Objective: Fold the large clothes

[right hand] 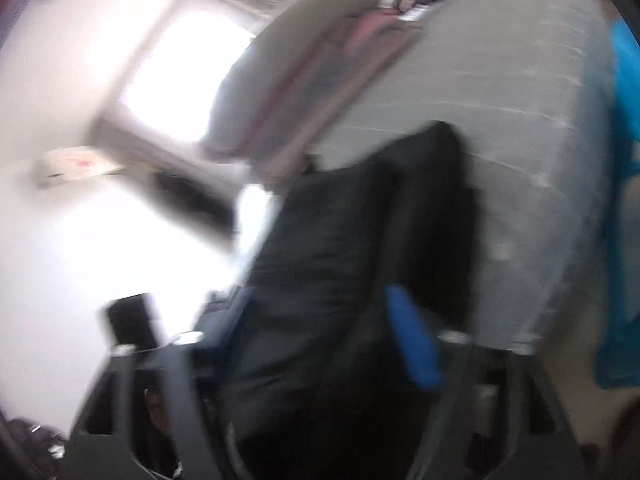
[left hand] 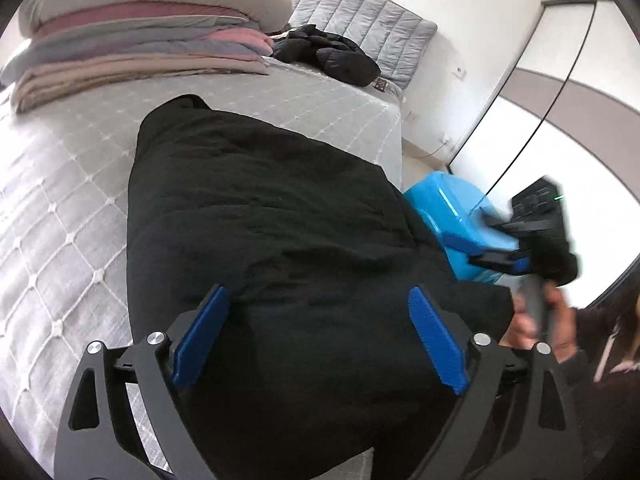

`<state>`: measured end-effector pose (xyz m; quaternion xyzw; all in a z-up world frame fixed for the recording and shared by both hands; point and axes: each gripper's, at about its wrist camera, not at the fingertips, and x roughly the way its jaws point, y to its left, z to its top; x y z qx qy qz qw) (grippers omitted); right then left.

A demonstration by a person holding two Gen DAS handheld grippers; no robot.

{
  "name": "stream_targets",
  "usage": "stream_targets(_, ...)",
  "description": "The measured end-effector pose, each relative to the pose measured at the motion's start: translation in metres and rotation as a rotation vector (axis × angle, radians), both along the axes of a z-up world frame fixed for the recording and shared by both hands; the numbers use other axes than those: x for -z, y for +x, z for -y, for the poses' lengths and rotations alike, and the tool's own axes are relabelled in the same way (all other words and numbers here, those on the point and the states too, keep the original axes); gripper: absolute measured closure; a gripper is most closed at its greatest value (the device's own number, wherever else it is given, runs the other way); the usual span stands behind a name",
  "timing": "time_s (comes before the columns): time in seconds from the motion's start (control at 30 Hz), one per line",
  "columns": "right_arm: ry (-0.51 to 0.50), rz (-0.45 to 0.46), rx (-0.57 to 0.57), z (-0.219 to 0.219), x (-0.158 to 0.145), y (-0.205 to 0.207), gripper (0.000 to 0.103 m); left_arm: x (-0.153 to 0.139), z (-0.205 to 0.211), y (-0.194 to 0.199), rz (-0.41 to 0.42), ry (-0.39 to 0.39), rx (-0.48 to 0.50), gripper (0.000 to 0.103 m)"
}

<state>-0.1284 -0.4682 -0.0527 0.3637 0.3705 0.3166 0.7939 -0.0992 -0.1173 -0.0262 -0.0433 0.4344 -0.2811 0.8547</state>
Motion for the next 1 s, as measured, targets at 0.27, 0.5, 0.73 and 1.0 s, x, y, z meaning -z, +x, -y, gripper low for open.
stream_targets(0.27, -0.125, -0.070, -0.341, -0.047, -0.013, -0.030, 0.019, -0.005, -0.008, 0.005, -0.029, -0.049, -0.016, 0.016)
stream_targets(0.5, -0.265, -0.047, -0.321, -0.051, -0.001, -0.038, 0.025, -0.013, -0.021, 0.004, -0.047, -0.098, -0.044, 0.016)
stream_targets(0.73, -0.319, 0.021, -0.245, -0.062, 0.008, -0.045, 0.066, -0.004, -0.057, 0.015, -0.098, -0.142, -0.161, 0.016)
stream_targets(1.0, -0.231, 0.028, -0.110, -0.043, 0.032, -0.070, 0.075, -0.025, -0.020, 0.026, -0.050, -0.192, -0.081, 0.016)
